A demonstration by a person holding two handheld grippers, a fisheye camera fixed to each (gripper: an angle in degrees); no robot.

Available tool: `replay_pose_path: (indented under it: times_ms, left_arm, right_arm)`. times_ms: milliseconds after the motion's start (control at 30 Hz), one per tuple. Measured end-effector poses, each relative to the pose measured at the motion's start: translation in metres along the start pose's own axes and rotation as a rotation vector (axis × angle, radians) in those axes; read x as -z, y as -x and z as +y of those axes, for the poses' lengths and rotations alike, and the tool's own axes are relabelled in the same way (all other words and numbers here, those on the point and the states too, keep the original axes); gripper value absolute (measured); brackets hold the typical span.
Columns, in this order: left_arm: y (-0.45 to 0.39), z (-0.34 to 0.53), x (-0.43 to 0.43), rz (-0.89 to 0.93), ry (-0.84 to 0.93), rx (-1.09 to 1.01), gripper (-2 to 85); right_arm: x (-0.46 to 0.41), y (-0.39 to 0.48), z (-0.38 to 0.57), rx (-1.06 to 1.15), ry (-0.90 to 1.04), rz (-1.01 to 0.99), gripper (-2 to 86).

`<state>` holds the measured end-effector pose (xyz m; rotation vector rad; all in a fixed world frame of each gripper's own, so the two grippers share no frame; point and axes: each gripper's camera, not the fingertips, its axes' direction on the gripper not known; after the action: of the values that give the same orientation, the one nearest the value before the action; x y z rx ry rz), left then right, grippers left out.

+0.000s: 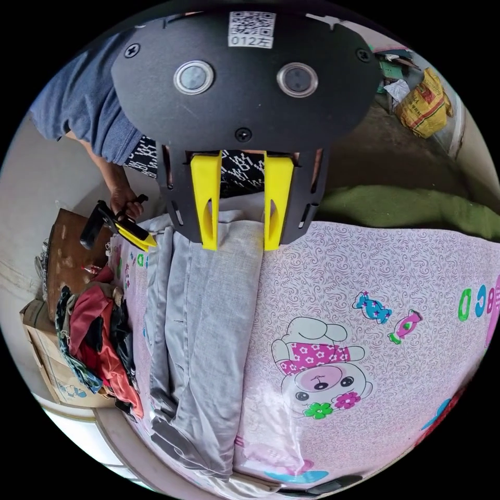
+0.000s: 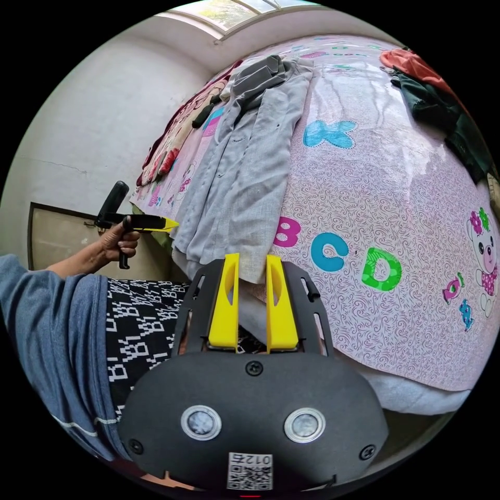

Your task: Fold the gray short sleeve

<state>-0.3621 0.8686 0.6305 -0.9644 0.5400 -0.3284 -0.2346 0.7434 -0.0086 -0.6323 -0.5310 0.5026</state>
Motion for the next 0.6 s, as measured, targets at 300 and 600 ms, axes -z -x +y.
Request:
replay_pose_path:
  times_ms: [300, 600]
  left_arm:
    - [0.017, -0.001, -0.001, 0.085, 0.082, -0.073, 10.3]
    - [0.041, -0.012, 0.009, 0.115, 0.091, -0.067, 4.7]
  right_arm:
    - [0.012, -0.065, 0.016, -0.147, -0.035, -0.197, 8.2]
    - [-0.027, -0.086, -0.002, -0.159, 0.043, -0.327, 6.4]
